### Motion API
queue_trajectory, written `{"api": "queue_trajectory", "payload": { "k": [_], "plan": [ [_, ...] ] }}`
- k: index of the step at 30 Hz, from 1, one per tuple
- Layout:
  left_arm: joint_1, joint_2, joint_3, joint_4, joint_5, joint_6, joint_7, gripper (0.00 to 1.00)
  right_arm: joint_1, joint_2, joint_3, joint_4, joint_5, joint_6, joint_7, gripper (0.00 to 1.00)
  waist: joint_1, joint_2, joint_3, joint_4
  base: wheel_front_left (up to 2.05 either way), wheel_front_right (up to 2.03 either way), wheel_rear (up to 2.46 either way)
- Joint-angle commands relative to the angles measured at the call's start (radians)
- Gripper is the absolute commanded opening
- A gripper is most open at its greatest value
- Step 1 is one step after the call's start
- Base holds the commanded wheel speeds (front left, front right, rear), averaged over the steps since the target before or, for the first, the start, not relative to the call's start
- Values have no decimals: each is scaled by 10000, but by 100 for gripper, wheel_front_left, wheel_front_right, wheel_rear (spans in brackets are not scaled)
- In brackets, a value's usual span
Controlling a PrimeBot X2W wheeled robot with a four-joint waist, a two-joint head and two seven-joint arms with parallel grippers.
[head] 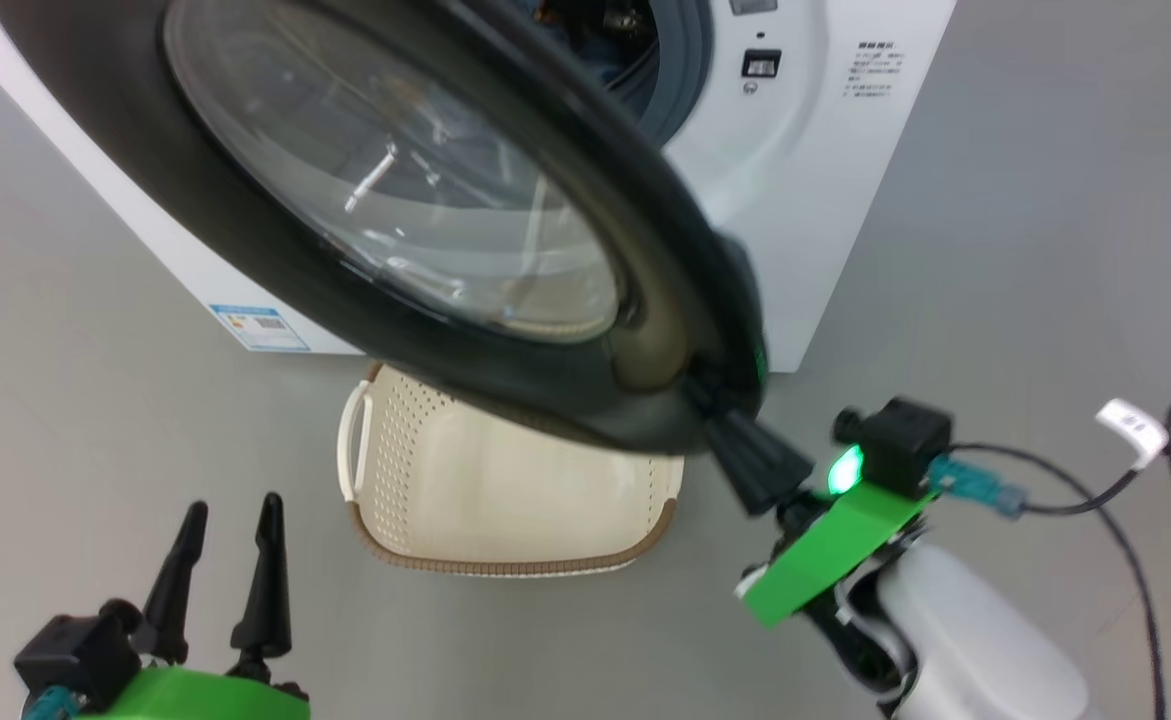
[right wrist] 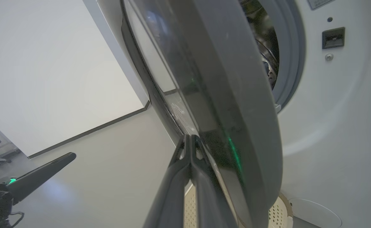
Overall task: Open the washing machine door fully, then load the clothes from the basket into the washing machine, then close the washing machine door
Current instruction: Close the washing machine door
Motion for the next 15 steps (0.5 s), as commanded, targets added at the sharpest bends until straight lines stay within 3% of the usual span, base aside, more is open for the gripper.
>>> {"api": "queue_trajectory", "payload": {
  "k": [1,15],
  "plan": [
    [-443,142,328,-300,-65,-16,-65,100,-371,124,-353,-262,-76,12,-57,0,-1,0,244,19,0,0,0],
    [-1042,68,-78,-465,-173,-16,-65,100,-1813,364,-2329,326,-453,12,-57,0,-1,0,1017,500,0,0,0]
  ]
}}
